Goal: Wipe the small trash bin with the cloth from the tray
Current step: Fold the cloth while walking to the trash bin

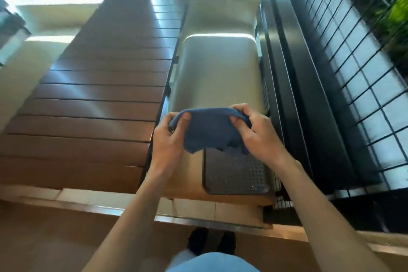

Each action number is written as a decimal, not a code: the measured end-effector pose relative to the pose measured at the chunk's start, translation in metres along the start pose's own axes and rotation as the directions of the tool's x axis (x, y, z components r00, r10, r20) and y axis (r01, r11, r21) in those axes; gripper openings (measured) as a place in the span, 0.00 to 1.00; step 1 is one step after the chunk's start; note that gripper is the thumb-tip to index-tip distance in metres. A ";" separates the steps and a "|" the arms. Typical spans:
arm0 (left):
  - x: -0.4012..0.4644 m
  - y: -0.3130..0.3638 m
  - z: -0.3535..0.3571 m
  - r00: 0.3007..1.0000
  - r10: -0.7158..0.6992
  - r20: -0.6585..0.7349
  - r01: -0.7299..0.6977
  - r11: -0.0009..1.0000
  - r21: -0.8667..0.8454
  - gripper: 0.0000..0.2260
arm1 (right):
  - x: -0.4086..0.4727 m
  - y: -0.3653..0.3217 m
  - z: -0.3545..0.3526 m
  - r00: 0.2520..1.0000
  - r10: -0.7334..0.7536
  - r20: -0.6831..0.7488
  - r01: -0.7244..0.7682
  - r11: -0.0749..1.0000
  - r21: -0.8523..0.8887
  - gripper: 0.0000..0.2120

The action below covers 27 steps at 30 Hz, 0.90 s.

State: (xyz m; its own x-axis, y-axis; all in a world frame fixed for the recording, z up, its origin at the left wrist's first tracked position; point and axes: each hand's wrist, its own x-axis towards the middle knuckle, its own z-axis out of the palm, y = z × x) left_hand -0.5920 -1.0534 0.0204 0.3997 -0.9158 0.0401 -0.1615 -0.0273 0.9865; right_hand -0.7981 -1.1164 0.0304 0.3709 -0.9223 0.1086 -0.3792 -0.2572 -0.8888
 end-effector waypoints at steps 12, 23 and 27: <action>-0.047 0.003 -0.038 0.930 -0.089 -0.355 0.052 0.992 -0.113 0.11 | -0.008 -0.031 0.053 0.972 0.036 0.232 -0.106 0.949 0.297 0.06; -0.105 -0.019 -0.139 0.816 -0.135 -0.562 0.173 0.985 0.016 0.14 | -0.036 -0.072 0.159 0.887 -0.001 0.461 -0.112 0.969 0.218 0.08; -0.122 -0.023 -0.185 0.780 -0.128 -0.613 0.150 0.989 -0.016 0.13 | -0.049 -0.098 0.210 0.887 0.008 0.462 -0.119 0.970 0.212 0.08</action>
State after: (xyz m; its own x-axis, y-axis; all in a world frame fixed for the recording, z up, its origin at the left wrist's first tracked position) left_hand -0.4708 -0.8667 0.0226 0.8854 -0.4649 0.0020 -0.0854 -0.1583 0.9837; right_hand -0.6008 -0.9848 0.0187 0.7173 -0.6870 -0.1163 -0.2326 -0.0787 -0.9694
